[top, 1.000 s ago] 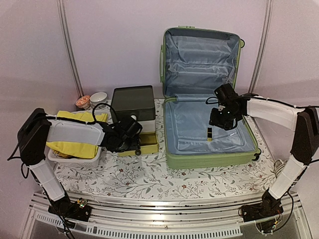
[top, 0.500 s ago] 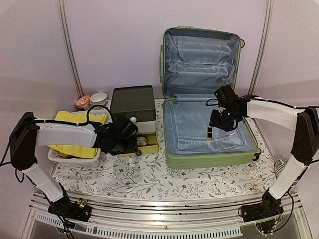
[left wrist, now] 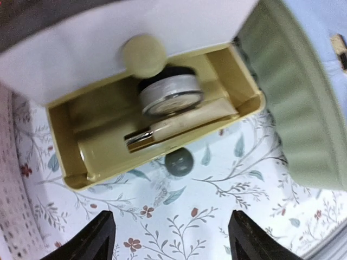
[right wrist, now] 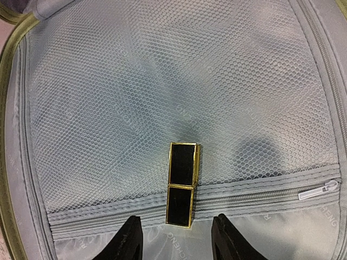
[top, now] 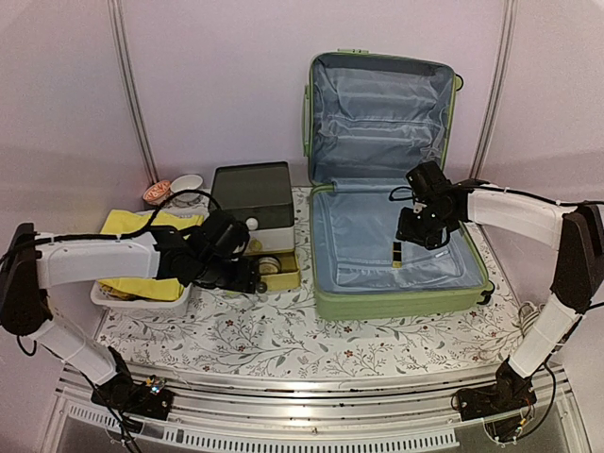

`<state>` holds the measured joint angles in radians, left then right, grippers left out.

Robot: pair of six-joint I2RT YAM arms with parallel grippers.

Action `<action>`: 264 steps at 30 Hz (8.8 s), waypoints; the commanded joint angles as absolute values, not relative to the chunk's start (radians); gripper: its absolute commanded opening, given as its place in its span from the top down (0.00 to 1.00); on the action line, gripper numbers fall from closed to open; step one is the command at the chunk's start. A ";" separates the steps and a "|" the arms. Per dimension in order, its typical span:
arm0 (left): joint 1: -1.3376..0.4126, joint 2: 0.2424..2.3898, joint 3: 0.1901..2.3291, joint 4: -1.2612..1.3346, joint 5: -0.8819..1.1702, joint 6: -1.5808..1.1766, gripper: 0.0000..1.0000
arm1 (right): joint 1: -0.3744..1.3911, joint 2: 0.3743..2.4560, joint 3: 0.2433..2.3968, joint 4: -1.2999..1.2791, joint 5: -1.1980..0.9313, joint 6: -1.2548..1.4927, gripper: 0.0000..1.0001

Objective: Open, take out, and arrange the luggage
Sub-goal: Adjust the makeup in the drawer, then move the storage box to the center of the board.

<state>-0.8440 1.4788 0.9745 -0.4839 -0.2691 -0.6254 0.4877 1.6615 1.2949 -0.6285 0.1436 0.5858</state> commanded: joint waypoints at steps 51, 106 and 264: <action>-0.594 1.758 1.137 -0.810 0.314 0.912 1.00 | 0.482 1.611 1.304 -0.642 0.149 0.540 0.54; -0.256 1.290 1.026 -0.347 0.392 -0.529 0.04 | 0.736 1.874 1.737 -0.436 -0.208 0.502 0.37; -1.015 1.696 1.003 -0.201 -0.666 -1.159 0.02 | 0.731 1.385 0.933 0.004 -0.086 0.296 0.05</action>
